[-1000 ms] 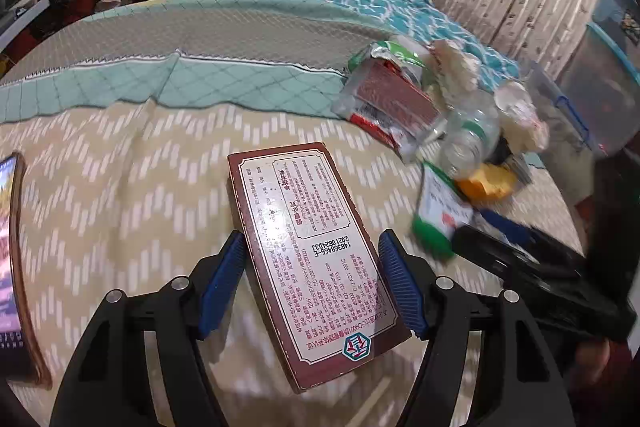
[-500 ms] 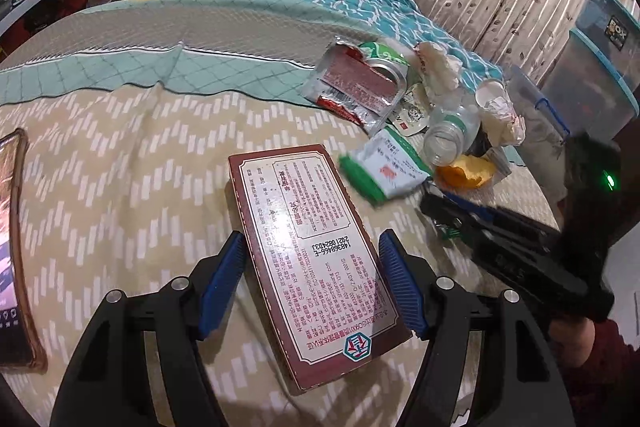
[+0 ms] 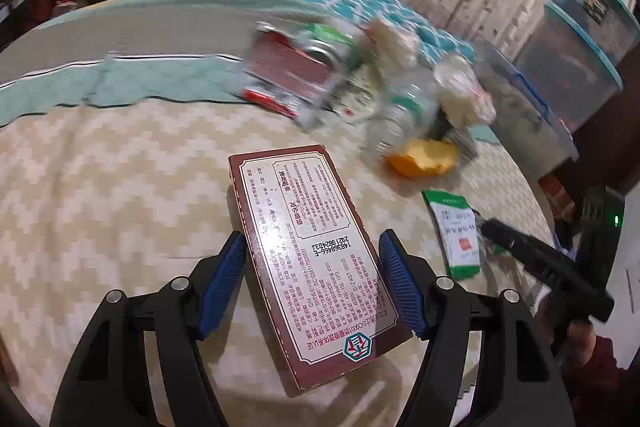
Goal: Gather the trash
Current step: 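Grasp the brown medicine box with the left tool while the right tool grasps the green-white sachet, then carry both items to the beige wastebasket and open both tools to drop them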
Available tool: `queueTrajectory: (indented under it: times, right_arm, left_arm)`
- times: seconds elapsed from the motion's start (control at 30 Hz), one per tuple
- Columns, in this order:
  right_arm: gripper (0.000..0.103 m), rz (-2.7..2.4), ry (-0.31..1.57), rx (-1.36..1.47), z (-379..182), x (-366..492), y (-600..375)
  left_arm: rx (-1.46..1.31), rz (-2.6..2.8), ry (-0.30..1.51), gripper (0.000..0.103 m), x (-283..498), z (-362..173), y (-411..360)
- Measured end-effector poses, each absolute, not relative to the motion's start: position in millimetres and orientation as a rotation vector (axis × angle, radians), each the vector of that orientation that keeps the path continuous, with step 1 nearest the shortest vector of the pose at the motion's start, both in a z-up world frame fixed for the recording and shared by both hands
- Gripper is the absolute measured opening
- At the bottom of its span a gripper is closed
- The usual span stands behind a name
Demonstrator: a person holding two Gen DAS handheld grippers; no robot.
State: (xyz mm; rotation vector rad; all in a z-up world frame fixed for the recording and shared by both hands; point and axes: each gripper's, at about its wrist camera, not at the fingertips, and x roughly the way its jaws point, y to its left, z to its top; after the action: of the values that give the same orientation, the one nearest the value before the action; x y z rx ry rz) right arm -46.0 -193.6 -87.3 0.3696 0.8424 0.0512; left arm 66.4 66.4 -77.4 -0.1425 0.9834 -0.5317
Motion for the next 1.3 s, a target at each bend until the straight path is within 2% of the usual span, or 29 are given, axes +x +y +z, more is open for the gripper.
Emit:
queueTrajectory:
  times: [0.03, 0.17, 0.43, 0.47, 0.5, 0.53, 0.6, 0.7, 0.93, 1.3]
  right_arm:
    - [0.092, 0.053, 0.812, 0.401, -85.2, -49.6, -196.9]
    - [0.092, 0.089, 0.793, 0.385, -77.8, -50.8, -191.1]
    - [0.093, 0.149, 0.917, 0.195, -95.8, -24.7, -139.2]
    - [0.092, 0.140, 0.930, 0.074, -99.0, -23.3, -125.0]
    - [0.083, 0.133, 0.920, 0.022, -98.6, -25.8, -119.9]
    - [0.061, 0.124, 0.908, -0.012, -98.1, -28.0, -118.1]
    - [0.036, 0.145, 0.895, -0.026, -96.5, -33.7, -122.3]
    - [0.014, 0.139, 0.892, 0.004, -96.3, -38.8, -134.0]
    - [0.011, 0.029, 0.840, 0.172, -87.1, -60.8, -209.3]
    - [0.011, -0.168, 0.702, 0.441, -80.2, -100.5, -372.4]
  left_arm:
    - [-0.136, -0.545, 0.986, 0.065, 65.2, -78.2, 60.3]
    - [-0.109, -0.582, 1.006, 0.065, 61.2, -82.5, 38.5]
    - [-0.095, -0.573, 1.015, 0.066, 54.9, -84.1, 33.2]
    - [-0.089, -0.570, 1.016, 0.066, 53.4, -84.1, 33.4]
    - [-0.083, -0.568, 1.016, 0.066, 52.0, -84.0, 32.6]
    - [-0.079, -0.568, 1.016, 0.066, 50.5, -83.9, 31.7]
    - [-0.074, -0.574, 1.017, 0.065, 47.9, -83.7, 29.0]
    - [-0.078, -0.602, 1.027, 0.065, 45.0, -82.2, 21.4]
    - [-0.038, -0.756, 1.035, 0.065, 38.6, -68.4, -31.0]
    - [0.155, -1.002, 1.040, 0.065, 48.6, -52.2, -203.7]
